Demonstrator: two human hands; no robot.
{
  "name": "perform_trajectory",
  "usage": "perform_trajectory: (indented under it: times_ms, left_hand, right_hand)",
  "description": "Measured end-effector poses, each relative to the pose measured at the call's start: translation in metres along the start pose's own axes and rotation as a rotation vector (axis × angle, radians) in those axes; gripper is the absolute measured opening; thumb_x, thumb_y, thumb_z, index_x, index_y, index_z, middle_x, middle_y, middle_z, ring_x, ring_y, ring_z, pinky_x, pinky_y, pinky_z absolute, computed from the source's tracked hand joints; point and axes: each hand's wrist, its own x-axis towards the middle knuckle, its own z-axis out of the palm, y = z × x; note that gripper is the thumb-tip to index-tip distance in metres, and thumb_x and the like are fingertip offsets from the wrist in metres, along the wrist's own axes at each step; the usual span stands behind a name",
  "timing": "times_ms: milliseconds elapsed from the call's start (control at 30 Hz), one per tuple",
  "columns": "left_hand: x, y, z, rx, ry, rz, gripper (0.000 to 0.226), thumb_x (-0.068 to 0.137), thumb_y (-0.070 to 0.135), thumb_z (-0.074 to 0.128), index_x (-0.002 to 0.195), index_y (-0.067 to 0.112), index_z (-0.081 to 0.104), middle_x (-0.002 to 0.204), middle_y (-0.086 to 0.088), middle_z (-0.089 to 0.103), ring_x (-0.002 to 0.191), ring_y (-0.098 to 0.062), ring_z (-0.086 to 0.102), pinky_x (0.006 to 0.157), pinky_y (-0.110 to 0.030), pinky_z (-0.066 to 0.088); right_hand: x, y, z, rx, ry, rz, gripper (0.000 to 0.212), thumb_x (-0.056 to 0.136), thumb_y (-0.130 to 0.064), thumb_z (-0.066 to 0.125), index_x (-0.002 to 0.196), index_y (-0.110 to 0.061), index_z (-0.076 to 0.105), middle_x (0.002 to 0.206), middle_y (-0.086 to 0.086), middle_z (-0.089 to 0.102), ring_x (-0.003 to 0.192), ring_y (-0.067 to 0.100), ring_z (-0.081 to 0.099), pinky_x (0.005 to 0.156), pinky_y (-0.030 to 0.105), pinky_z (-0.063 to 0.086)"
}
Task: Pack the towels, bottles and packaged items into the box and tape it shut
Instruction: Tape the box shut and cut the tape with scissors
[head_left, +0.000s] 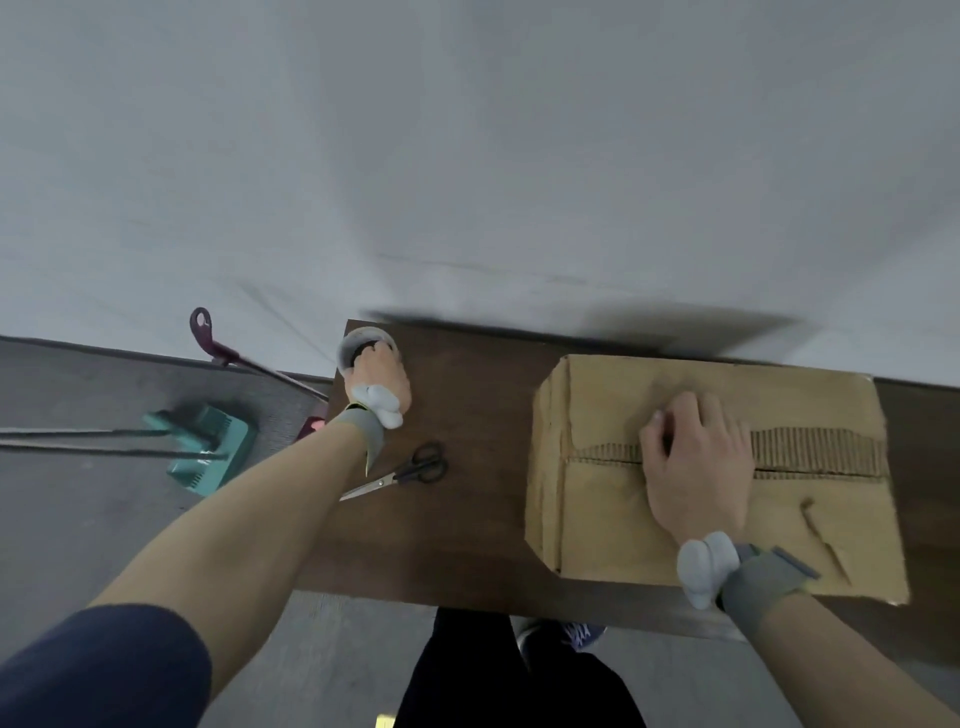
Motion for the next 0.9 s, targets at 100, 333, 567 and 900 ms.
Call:
perform_trajectory:
  times_ms: [100,333,567,900]
  left_hand:
    - [-0.011,0.000,-0.006,-0.025,0.067,0.044,0.041,0.102,0.020,0.049,0.139,0.002,0.045,0.138,-0.015,0.055,0.125,-0.031,0.056,0.098,-0.040,0.047]
    - [-0.058,0.018,-0.029,-0.348,0.215,0.219,0.033,0.104,0.021,0.044,0.129,0.001,0.052,0.126,-0.017,0.059,0.097,-0.032,0.058,0.070,-0.037,0.037]
    - [-0.123,0.040,-0.057,-0.565,0.220,0.375,0.022,0.104,0.022,0.048,0.111,0.001,0.053,0.106,-0.017,0.063,0.095,-0.041,0.059,0.072,-0.044,0.046]
    - [-0.218,0.072,-0.096,-0.573,0.314,0.559,0.026,0.104,0.026,0.052,0.118,0.006,0.061,0.108,-0.010,0.068,0.099,-0.030,0.062,0.081,-0.038,0.046]
  right_hand:
    - [0.002,0.000,0.001,0.001,0.001,-0.001,0.020,0.100,-0.032,0.044,0.085,-0.021,0.037,0.085,0.001,0.041,0.076,0.020,0.037,0.074,0.040,0.036]
    - [0.001,-0.003,0.000,0.005,0.019,0.000,0.021,0.100,-0.032,0.044,0.084,-0.020,0.038,0.083,0.001,0.042,0.075,0.021,0.040,0.073,0.040,0.037]
    - [0.002,-0.002,0.000,0.022,0.063,-0.033,0.019,0.101,-0.027,0.050,0.086,-0.019,0.042,0.084,-0.001,0.039,0.075,0.019,0.036,0.072,0.038,0.033]
    - [0.021,-0.007,-0.049,0.449,-0.253,0.007,0.018,0.091,-0.032,0.069,0.100,-0.020,0.058,0.091,-0.002,0.058,0.086,0.022,0.056,0.077,0.036,0.044]
